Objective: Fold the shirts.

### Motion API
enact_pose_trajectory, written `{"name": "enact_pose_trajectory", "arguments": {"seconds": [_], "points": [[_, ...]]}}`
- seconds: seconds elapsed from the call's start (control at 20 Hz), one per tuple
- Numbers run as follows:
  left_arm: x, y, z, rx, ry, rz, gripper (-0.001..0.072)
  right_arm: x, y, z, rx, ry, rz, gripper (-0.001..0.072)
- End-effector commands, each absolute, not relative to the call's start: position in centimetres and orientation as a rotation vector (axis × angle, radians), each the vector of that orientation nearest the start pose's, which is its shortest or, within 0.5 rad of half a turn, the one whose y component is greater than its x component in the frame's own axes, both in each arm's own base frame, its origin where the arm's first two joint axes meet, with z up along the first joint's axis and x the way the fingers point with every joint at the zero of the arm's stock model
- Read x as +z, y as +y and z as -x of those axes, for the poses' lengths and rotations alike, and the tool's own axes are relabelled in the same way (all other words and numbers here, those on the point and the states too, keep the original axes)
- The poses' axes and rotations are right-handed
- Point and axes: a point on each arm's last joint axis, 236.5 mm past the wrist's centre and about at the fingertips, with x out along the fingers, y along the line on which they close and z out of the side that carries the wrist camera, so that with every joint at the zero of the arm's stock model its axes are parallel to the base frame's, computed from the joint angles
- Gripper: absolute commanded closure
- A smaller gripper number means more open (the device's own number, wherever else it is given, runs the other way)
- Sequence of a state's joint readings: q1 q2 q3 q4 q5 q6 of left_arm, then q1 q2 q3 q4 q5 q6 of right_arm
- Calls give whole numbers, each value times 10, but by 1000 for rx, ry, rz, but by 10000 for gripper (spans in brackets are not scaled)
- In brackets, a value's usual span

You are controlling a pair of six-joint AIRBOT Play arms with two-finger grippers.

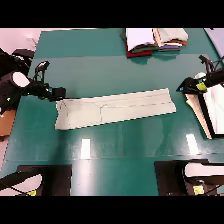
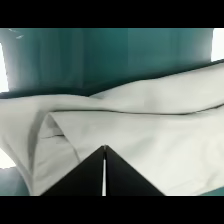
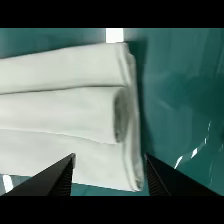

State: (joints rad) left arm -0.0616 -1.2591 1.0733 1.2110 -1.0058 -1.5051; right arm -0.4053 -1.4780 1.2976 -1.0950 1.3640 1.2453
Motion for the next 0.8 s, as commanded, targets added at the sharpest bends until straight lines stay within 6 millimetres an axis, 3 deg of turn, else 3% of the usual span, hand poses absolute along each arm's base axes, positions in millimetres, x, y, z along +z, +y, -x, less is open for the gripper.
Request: {"name": "enact_pose_trajectory", "arguments": {"seconds": [0.0, 0.1, 0.25, 0.45, 0.55, 0.6, 0.65, 0.75], "points": [[15, -110, -387, -276, 1196, 341, 684, -34, -68, -366, 190, 1408, -516, 184], [18, -122, -389, -301, 1178, 342, 684, -53, -60, -362, 237, 1448, -578, 184], [20, -153, -386, -362, 1162, 301, 684, -66, -30, -376, 329, 1439, -672, 185], [18, -196, -379, -432, 1151, 268, 684, -87, 2, -385, 375, 1474, -653, 199], [16, -214, -380, -454, 1129, 260, 685, -87, 8, -391, 382, 1458, -624, 422], [15, -223, -382, -452, 1119, 276, 685, -82, 10, -395, 398, 1450, -605, 599], [13, -231, -384, -454, 1107, 284, 686, -72, 9, -399, 410, 1435, -591, 680], [6, -249, -388, -472, 1081, 275, 686, -34, 14, -412, 446, 1371, -526, 694]]}}
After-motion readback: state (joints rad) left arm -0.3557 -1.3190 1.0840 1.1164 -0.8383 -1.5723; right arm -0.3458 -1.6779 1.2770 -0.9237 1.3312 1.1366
